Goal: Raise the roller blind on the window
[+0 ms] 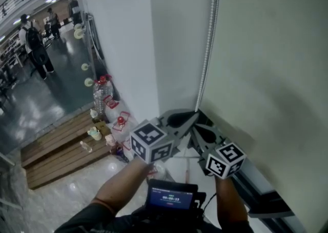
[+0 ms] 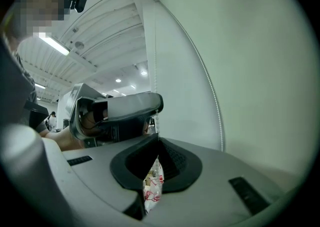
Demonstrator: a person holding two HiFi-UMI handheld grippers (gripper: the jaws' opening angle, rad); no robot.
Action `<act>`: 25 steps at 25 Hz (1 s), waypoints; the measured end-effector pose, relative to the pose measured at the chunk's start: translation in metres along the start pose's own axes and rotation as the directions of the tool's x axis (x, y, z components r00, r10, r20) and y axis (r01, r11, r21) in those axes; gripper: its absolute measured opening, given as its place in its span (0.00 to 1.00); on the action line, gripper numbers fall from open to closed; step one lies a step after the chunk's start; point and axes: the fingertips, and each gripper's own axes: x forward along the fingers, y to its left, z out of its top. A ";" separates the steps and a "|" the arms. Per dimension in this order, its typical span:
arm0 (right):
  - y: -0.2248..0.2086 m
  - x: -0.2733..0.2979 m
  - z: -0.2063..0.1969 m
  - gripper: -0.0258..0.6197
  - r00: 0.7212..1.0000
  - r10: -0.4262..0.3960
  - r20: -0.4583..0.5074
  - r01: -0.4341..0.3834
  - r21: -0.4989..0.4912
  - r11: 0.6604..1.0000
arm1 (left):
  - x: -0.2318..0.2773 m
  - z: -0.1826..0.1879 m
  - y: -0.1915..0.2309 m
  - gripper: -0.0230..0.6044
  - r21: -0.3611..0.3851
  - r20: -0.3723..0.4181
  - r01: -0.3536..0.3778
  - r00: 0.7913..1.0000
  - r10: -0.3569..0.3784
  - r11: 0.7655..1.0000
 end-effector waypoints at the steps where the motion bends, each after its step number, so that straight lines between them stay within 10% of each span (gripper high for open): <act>1: 0.001 0.001 0.000 0.04 1.000 -0.001 0.001 0.001 -0.006 1.000 | -0.001 0.000 0.000 0.03 0.007 0.003 -0.003 1.000 0.003 1.000; 25: -0.011 0.007 -0.035 0.04 0.999 -0.018 -0.029 0.019 0.030 0.999 | 0.001 -0.036 0.010 0.03 0.015 -0.025 -0.028 0.999 0.028 1.000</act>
